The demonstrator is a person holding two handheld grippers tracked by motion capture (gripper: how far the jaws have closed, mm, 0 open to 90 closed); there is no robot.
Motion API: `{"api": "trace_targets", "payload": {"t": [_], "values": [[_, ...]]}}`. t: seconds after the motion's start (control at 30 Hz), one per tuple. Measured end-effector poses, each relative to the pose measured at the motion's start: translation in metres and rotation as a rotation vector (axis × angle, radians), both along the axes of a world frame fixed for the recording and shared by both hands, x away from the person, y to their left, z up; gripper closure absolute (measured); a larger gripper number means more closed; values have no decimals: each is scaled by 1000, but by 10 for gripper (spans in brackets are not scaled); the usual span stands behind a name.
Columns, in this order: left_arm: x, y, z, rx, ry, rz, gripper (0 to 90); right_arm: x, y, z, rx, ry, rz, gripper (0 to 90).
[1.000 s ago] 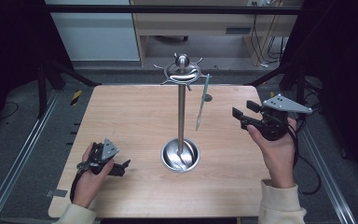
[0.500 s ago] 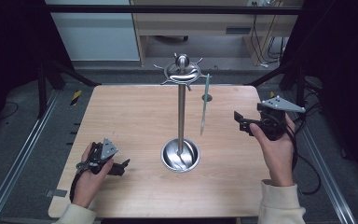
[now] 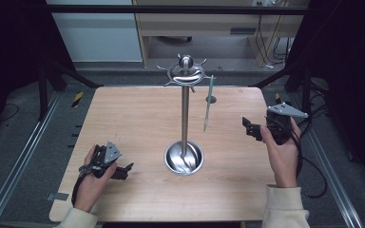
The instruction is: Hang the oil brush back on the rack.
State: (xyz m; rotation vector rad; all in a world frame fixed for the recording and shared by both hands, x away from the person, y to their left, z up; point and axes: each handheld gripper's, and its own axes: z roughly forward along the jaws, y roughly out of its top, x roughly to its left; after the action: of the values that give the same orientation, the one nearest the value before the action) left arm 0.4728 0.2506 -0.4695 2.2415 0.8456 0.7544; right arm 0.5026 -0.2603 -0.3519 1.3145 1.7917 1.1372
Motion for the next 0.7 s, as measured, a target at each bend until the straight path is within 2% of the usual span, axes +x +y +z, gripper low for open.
{"api": "trace_targets", "payload": {"t": [0.43,0.5,0.7], "values": [[0,0,0,0,0,-1,33,9,-7,-28,-44,74,-27,94],[1,-1,0,6,-11,-7,33,10,-8,-31,-44,74,-27,93],[1,-1,-1,6,-10,-6,33,13,-10,-42,-45,81,-29,91]]}}
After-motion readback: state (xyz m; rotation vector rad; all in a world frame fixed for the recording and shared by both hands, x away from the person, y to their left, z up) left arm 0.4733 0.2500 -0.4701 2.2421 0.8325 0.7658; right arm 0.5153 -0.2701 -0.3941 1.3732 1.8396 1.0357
